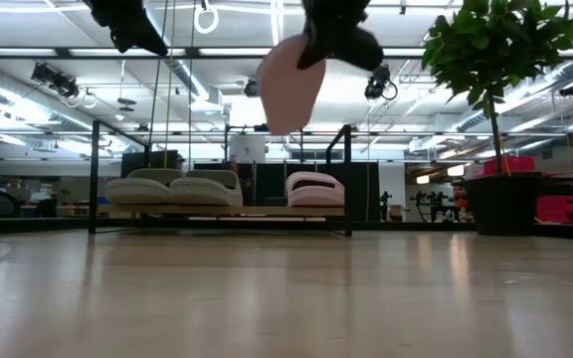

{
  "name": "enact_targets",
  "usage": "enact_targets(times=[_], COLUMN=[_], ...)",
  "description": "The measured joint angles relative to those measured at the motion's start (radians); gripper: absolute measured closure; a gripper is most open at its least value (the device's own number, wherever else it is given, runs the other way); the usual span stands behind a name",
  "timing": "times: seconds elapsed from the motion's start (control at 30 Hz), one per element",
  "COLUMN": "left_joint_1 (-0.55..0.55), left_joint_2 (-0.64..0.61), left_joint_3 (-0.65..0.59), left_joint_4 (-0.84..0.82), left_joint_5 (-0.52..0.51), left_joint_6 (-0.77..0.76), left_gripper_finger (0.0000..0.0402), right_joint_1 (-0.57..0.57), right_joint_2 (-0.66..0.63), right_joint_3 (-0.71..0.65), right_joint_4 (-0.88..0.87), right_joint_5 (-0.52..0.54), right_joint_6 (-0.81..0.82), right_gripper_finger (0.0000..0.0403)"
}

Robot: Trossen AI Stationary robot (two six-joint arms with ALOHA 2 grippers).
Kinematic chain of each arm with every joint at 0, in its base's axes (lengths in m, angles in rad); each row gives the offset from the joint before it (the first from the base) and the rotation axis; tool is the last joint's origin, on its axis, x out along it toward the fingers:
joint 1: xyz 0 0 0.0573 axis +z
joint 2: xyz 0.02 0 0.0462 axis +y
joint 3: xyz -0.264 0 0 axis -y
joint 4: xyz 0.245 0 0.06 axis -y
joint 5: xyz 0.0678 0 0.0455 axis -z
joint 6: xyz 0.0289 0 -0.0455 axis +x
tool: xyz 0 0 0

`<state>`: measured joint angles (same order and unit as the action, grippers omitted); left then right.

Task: Pick and place slides into the shelf
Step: Put the pink slipper on the shelf

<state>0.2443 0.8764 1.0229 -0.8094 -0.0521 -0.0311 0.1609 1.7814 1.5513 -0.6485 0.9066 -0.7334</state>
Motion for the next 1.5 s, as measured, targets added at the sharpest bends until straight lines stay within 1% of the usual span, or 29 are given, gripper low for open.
enact_targets(times=[0.17,0.3,0.43,0.5,0.77,0.93,1.1,1.3,1.5], left_joint_1=[0.0,0.0,0.0,0.0,0.0,0.0,0.0,0.0,0.0], left_joint_2=[0.0,0.0,0.0,0.0,0.0,0.0,0.0,0.0,0.0], left_joint_3=[0.0,0.0,0.0,0.0,0.0,0.0,0.0,0.0,0.0], left_joint_4=[-0.004,-0.005,-0.01,-0.016,-0.022,-0.022,-0.021,-0.02,-0.02], left_joint_5=[0.0,0.0,0.0,0.0,0.0,0.0,0.0,0.0,0.0], left_joint_6=[0.0,-0.001,-0.001,0.0,0.017,0.017,0.018,0.019,0.019], left_gripper_finger=[0.0378,0.0373,0.0367,0.0366,0.0377,0.0381,0.0373,0.0367,0.0377], right_joint_1=[-0.05,-0.096,-0.141,-0.163,-0.215,-0.227,-0.232,-0.233,-0.247], right_joint_2=[0.05,0.065,0.074,0.076,0.098,0.105,0.105,0.105,0.105], right_joint_3=[0.0,0.0,0.0,0.0,-0.004,-0.004,-0.004,-0.004,-0.004], right_joint_4=[0.083,0.16,0.198,0.202,0.234,0.237,0.241,0.254,0.255], right_joint_5=[-0.125,-0.184,-0.226,-0.271,-0.379,-0.393,-0.408,-0.398,-0.39], right_joint_6=[-0.093,-0.113,-0.099,-0.085,0.039,0.101,0.147,0.149,0.15], right_gripper_finger=[0.0365,0.0365,0.0365,0.0365,0.0365,0.0365,0.0365,0.0365,0.0365])
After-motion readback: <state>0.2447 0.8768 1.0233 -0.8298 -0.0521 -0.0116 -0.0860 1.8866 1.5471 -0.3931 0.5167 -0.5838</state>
